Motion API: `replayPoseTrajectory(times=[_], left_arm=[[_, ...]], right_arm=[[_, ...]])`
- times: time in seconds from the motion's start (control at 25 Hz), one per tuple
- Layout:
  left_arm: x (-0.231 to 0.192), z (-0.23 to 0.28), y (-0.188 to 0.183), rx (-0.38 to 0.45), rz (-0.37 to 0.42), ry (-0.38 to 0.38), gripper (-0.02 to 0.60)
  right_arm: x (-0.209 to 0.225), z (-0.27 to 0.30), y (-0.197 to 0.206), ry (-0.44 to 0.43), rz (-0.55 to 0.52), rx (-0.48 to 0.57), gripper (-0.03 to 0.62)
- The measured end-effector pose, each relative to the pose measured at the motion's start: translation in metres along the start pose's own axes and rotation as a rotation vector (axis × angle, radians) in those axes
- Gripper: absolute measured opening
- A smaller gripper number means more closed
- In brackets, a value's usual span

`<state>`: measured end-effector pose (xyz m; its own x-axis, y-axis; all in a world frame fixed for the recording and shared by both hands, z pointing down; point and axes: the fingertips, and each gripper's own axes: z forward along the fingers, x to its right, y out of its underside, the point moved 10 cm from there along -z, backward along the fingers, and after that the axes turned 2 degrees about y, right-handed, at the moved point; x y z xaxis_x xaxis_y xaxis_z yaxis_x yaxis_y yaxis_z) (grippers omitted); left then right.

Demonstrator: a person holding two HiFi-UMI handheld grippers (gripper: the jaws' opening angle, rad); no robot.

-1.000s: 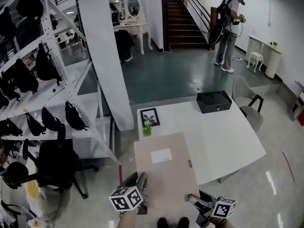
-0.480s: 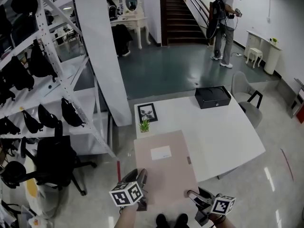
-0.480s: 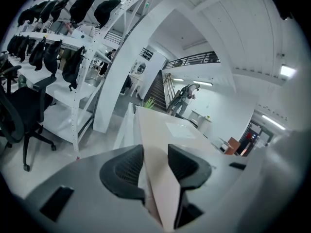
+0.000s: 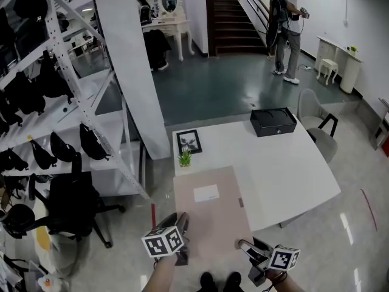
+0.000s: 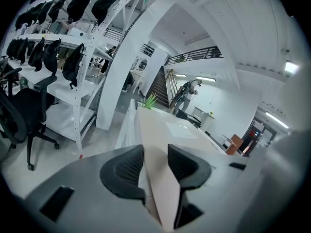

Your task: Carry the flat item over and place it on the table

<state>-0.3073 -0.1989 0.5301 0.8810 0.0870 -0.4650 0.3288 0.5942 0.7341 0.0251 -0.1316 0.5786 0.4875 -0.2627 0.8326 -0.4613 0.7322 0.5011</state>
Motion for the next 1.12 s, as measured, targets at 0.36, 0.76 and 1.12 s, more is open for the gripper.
replayPoseTrajectory(times=[0.36, 0.76, 1.12], left_arm=[[-0.005, 0.011, -0.001, -0.016, -0.026, -0.023, 0.156], [-0.005, 0.023, -0.003, -0.028, -0.032, -0.043, 0.147], [-0.003, 0.028, -0.006, -0.037, -0.015, -0.071, 0.144]], right_arm=[[0.011, 0.009, -0.004, 0.015, 0.029, -0.014, 0.336], [0.012, 0.014, -0.013, 0.031, 0.033, -0.017, 0.336], [0.019, 0.019, -0.011, 0.044, 0.074, -0.047, 0.336]])
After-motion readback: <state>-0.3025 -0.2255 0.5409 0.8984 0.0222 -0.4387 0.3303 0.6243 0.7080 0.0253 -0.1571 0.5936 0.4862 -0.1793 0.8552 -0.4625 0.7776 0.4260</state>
